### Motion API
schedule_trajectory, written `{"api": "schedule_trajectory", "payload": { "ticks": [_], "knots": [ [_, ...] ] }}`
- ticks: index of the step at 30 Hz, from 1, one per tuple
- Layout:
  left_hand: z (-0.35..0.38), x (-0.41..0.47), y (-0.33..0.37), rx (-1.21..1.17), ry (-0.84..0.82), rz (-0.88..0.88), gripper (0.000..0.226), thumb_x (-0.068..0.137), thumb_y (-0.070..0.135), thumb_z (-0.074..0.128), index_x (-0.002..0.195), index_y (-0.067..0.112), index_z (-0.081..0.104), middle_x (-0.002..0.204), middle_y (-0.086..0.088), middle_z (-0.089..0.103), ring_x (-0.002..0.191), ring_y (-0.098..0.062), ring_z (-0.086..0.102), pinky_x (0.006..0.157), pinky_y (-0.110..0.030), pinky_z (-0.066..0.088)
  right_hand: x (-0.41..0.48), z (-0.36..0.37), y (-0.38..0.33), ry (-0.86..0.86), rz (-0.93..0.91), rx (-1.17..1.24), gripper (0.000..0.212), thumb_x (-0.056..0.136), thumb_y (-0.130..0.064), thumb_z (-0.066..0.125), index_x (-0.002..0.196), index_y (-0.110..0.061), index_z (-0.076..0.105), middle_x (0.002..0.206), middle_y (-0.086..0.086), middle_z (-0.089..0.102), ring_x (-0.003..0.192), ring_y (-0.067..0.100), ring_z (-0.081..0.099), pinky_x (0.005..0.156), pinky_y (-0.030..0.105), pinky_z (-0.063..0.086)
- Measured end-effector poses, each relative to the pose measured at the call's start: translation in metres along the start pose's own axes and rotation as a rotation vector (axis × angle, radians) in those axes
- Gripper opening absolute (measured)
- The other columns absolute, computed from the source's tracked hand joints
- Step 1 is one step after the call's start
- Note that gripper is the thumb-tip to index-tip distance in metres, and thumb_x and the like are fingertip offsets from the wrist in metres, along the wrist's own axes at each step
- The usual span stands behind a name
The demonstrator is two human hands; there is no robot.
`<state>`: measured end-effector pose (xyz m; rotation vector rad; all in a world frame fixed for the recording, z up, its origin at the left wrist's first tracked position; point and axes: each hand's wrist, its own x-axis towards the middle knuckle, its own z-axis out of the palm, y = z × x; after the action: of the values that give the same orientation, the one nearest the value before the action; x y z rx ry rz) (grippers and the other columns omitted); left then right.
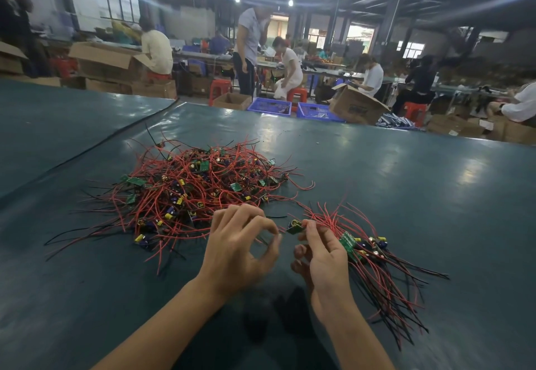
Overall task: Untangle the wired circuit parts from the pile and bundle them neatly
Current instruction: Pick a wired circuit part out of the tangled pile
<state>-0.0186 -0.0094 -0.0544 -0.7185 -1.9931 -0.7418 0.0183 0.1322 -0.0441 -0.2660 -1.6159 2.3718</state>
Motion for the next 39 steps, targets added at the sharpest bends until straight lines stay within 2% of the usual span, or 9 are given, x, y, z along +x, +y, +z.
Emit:
{"api": "schedule_trajectory", "payload": {
  "ticks": [5,8,12,15,19,22,28,35,39],
  "knots": [
    [0.001,-0.004,0.01,-0.332,-0.38,-0.132,0.051,0.095,0.052,0.041,0.06,0.02,0.058,0.051,0.008,0.053,0.045,-0.007,0.045,0.047,-0.027,0.035,-0.004,0.0,0.0,-0.02,-0.007,-0.012,0.035,0.1,-0.021,0.053,0.073,-0.03,0.073,0.068,-0.005,0.064,0.057,0.008,0.059,0.049,0.023,0.048],
    [0.006,-0.007,0.016,-0.597,-0.482,-0.434,0.058,0.09,0.066,0.032,0.061,0.025,0.06,0.053,0.006,0.058,0.047,-0.002,0.046,0.049,-0.029,0.035,-0.004,0.002,0.0,-0.045,-0.021,0.008,0.043,0.1,-0.014,0.049,0.069,-0.031,0.073,0.067,-0.003,0.063,0.052,0.008,0.054,0.044,0.021,0.043],
    [0.008,0.0,0.014,-0.809,-0.455,-0.664,0.076,0.081,0.075,0.037,0.076,0.004,0.063,0.07,-0.016,0.067,0.06,-0.023,0.06,0.063,-0.041,0.048,-0.008,0.005,-0.002,-0.076,0.005,-0.071,0.047,0.097,-0.013,0.05,0.064,-0.037,0.073,0.062,-0.005,0.066,0.052,0.004,0.06,0.045,0.02,0.048],
    [0.007,0.001,0.014,-0.918,-0.521,-0.689,0.068,0.091,0.061,0.045,0.089,-0.002,0.068,0.082,-0.017,0.072,0.076,-0.026,0.068,0.073,-0.043,0.053,-0.01,0.007,-0.002,-0.123,0.02,-0.103,0.045,0.098,-0.013,0.048,0.065,-0.03,0.074,0.067,-0.003,0.071,0.065,0.01,0.069,0.056,0.023,0.056],
    [0.007,0.004,0.016,-0.922,-0.476,-0.738,0.046,0.091,0.049,0.054,0.057,0.019,0.061,0.053,-0.001,0.059,0.047,-0.009,0.052,0.049,-0.018,0.041,-0.008,0.007,-0.001,-0.05,0.033,-0.143,0.044,0.1,-0.016,0.049,0.069,-0.034,0.073,0.066,-0.004,0.071,0.063,0.01,0.069,0.057,0.027,0.057],
    [0.007,0.006,0.017,-0.932,-0.388,-0.767,0.043,0.095,0.035,0.052,0.056,0.016,0.055,0.051,-0.003,0.054,0.043,-0.009,0.047,0.047,-0.016,0.039,-0.004,0.007,0.003,0.009,0.042,-0.126,0.04,0.101,-0.018,0.05,0.072,-0.029,0.074,0.073,-0.001,0.069,0.069,0.02,0.065,0.065,0.035,0.054],
    [0.003,0.011,0.012,-0.958,-0.232,-0.808,0.044,0.098,0.019,0.051,0.054,0.016,0.055,0.051,-0.005,0.052,0.041,-0.008,0.046,0.043,-0.016,0.037,0.007,-0.001,0.002,0.184,0.03,0.106,0.031,0.103,-0.016,0.046,0.081,-0.02,0.067,0.066,-0.007,0.057,0.04,0.004,0.037,0.035,0.019,0.03],
    [0.005,0.005,0.012,-0.906,-0.288,-0.742,0.038,0.089,0.041,0.054,0.062,0.015,0.062,0.055,-0.006,0.061,0.046,-0.011,0.051,0.047,-0.018,0.041,0.003,-0.002,0.002,0.181,-0.05,0.019,0.028,0.102,-0.022,0.051,0.082,-0.022,0.071,0.06,-0.013,0.054,0.041,0.003,0.035,0.036,0.017,0.028],
    [0.007,0.002,0.011,-0.806,-0.383,-0.676,0.032,0.083,0.051,0.059,0.069,0.022,0.067,0.062,-0.003,0.067,0.052,-0.012,0.058,0.052,-0.023,0.046,-0.005,0.008,0.005,0.067,-0.048,-0.138,0.028,0.097,-0.03,0.058,0.077,-0.029,0.078,0.067,-0.008,0.068,0.057,0.01,0.055,0.047,0.024,0.044]
  ]
}}
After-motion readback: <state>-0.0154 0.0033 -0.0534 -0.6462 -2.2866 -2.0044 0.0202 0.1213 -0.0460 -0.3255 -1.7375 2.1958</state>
